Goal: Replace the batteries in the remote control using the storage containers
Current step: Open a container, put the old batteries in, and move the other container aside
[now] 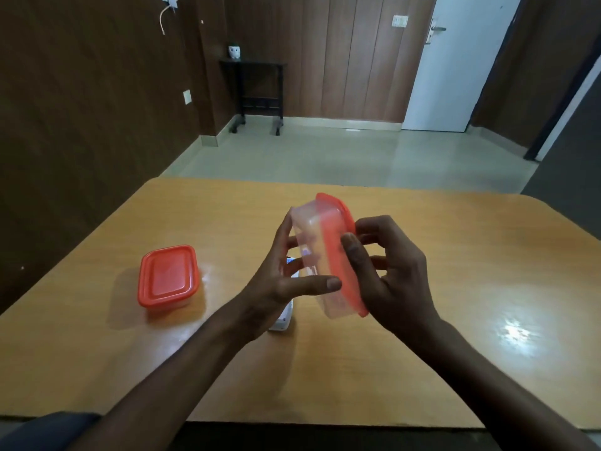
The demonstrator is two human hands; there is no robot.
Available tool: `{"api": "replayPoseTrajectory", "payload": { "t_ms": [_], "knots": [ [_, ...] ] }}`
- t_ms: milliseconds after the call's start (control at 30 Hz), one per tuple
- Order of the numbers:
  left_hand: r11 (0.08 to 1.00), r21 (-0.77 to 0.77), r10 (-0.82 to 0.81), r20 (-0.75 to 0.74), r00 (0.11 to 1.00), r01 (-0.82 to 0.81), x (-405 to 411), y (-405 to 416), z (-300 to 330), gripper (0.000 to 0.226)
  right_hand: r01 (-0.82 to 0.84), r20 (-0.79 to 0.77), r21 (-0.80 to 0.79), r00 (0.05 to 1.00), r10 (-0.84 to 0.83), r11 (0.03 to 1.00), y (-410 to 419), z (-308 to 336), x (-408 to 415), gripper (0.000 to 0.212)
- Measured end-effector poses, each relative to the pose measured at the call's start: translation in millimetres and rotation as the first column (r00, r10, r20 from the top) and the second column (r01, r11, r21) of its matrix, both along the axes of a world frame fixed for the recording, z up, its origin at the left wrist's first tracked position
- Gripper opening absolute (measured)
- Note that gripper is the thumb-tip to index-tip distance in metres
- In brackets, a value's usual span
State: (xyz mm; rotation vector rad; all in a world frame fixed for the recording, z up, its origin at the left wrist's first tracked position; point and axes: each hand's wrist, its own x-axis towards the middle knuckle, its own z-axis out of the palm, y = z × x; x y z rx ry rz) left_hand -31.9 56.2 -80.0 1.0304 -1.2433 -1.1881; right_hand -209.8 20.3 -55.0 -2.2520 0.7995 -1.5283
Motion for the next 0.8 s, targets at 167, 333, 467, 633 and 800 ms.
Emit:
{"api": "replayPoseTrajectory", "payload": {
  "t_ms": [167,333,467,633,800],
  "knots": [
    [0.967,-0.085,0.248,0.078,0.966,-0.241,-6.9,5.8,3.6,0.124,-0.097,-0.083,-0.026,0.992,0.095,0.995,6.0,-7.5,3.7,0.027],
    [0.893,-0.246,0.438,0.286,0.852,-0.377,-10.1,7.0,-3.6,0.114,0.055,-0.110,-0.080,0.992,-0.064,0.995,12.2,-9.1,15.5,0.050],
    [0.860,-0.350,0.482,0.321,0.816,-0.370,-11.0,6.3,-2.2,0.119,0.069,-0.173,-0.184,0.980,-0.102,0.980,13.8,-10.2,18.2,0.050],
    [0.836,-0.376,0.507,0.255,0.823,-0.399,-15.5,6.5,-4.8,0.114,0.026,-0.108,-0.094,0.994,-0.036,0.995,15.0,-9.2,18.0,0.043],
    [0.832,-0.387,0.506,0.231,0.831,-0.398,-16.1,8.2,-7.3,0.114,0.059,0.070,-0.005,0.996,-0.058,0.998,19.8,-0.5,17.2,0.031]
  ]
}}
